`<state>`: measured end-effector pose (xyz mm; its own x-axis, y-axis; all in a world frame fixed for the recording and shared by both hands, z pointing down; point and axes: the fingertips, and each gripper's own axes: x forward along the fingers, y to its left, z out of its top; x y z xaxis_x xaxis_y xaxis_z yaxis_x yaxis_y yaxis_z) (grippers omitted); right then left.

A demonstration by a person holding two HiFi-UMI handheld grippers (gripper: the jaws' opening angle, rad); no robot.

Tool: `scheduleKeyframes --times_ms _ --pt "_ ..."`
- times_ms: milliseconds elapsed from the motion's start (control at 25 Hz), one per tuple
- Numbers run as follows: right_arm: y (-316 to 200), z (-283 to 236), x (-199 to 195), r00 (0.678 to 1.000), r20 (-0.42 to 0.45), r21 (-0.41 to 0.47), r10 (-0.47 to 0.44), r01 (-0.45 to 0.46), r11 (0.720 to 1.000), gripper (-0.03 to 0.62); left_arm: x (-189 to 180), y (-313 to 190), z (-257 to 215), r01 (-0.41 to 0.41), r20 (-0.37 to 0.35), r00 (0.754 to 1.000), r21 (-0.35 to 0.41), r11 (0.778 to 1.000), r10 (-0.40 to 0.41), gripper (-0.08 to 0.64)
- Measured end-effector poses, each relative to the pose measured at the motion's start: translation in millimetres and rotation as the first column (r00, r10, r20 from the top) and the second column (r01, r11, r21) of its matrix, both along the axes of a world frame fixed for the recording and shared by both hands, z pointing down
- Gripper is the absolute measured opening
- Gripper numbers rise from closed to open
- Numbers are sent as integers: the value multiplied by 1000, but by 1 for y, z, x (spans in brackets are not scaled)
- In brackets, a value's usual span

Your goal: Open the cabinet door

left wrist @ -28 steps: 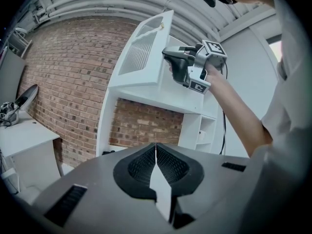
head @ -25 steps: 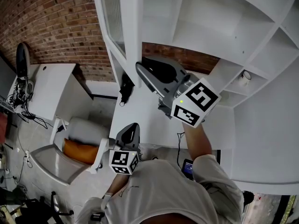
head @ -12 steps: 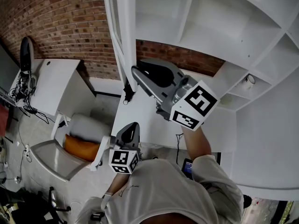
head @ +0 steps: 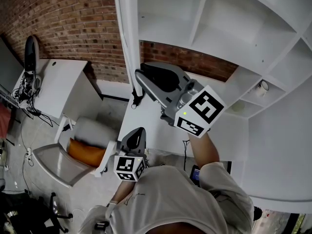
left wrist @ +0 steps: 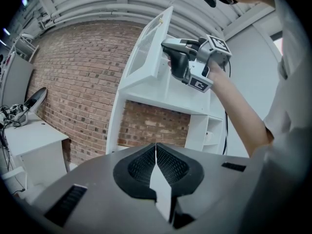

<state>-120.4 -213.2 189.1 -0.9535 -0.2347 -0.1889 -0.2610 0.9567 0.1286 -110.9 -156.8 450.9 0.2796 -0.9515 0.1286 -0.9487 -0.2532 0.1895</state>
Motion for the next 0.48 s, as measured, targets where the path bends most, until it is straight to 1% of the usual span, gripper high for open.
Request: scheduleKeyframes --times_ms 160,280,480 --pt "3 -1 -7 1000 -2 0 -26 26 1000 63 0 0 -2 5 2 1000 5 1000 -5 17" --pt "6 0 -9 999 14 -12 -40 40 999 63 -1 2 -2 10 10 1000 9 1000 -10 17" --pt "7 -1 -11 998 25 -11 -54 54 998 63 -8 5 0 38 11 999 0 999 -38 17"
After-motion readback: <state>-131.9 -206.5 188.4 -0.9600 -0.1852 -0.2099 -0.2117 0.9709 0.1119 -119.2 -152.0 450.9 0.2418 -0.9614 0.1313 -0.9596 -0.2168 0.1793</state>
